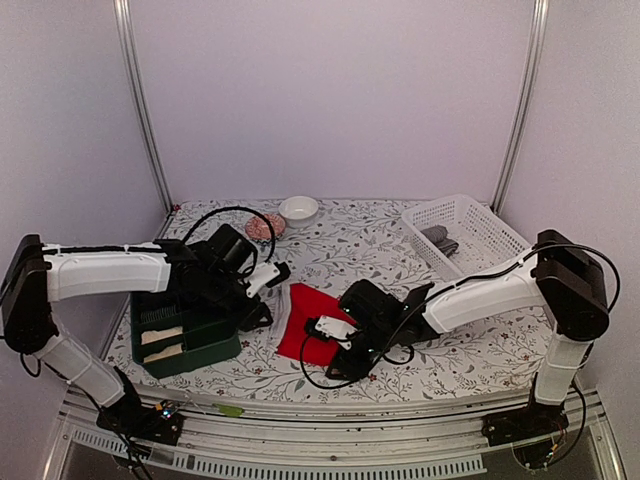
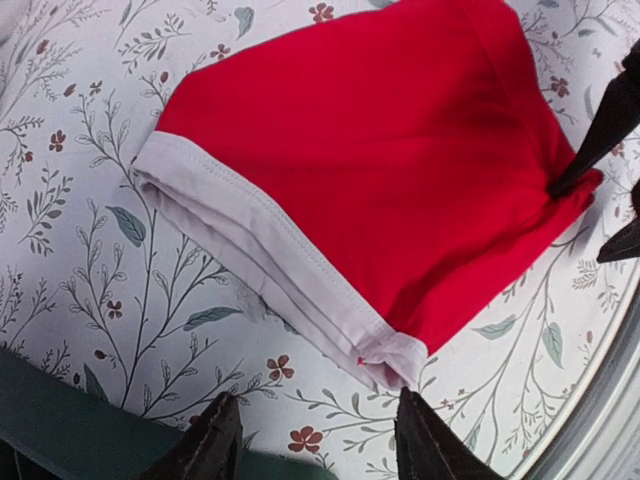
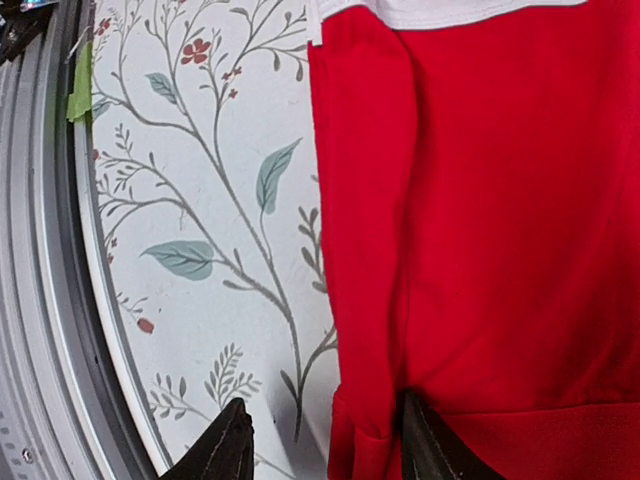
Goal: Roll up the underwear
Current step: Fold the underwear at the center of the board, then smooth out the underwear at the center of the board.
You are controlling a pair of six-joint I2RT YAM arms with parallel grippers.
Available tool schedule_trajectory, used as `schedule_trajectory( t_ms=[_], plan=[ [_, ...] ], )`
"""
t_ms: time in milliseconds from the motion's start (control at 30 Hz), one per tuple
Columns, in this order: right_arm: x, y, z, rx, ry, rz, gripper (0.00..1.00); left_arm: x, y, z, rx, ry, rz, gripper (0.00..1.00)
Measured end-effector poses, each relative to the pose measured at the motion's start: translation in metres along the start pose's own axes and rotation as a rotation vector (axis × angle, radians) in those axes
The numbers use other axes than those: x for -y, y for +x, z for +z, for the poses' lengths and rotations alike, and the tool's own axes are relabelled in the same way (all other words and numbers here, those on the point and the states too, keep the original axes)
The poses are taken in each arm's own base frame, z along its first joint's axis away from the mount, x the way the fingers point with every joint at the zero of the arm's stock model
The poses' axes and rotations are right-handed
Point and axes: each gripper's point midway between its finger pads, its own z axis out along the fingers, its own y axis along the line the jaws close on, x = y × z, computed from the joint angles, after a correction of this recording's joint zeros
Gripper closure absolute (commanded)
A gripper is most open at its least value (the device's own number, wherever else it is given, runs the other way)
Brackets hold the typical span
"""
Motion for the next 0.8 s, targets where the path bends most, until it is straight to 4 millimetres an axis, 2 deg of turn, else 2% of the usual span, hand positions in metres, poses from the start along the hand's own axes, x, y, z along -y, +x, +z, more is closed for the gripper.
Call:
schedule_trajectory(
  t_ms=[100,167,200,267,300,433,633,667,733,800],
  plan=[
    [0.0,-0.008,0.007,0.002,0.035,-0.03,0.65,-0.004,-0.002,-0.005,0.017,-0.002,-0.019,0.47],
    [0.003,-0.012,0.011,0.0,0.073,-0.049,0.84,-0.005,-0.004,-0.007,0.026,0.002,-0.026,0.47],
    [0.005,-0.013,0.012,-0.003,0.09,-0.057,0.9,-0.005,-0.005,-0.008,0.03,0.003,-0.031,0.47],
    [0.012,-0.013,0.012,-0.012,0.139,-0.068,0.99,-0.007,-0.006,-0.01,0.037,0.004,-0.039,0.47],
    [0.015,-0.013,0.011,-0.018,0.159,-0.072,1.0,-0.007,-0.006,-0.01,0.039,0.004,-0.041,0.47],
    [0.022,-0.006,0.003,-0.053,0.217,-0.109,1.0,-0.009,-0.007,-0.012,0.054,0.019,-0.055,0.49],
    [0.02,0.022,-0.021,-0.132,0.223,-0.17,1.0,-0.004,-0.01,-0.009,0.068,0.066,-0.061,0.49],
    [0.019,0.028,-0.025,-0.144,0.219,-0.182,0.95,-0.002,-0.011,-0.007,0.065,0.082,-0.063,0.49],
    [0.018,0.036,-0.029,-0.163,0.216,-0.202,0.72,0.001,-0.015,-0.004,0.069,0.105,-0.068,0.49],
    [0.018,0.044,-0.03,-0.186,0.212,-0.217,0.61,0.004,-0.022,-0.002,0.08,0.132,-0.076,0.48]
  ],
)
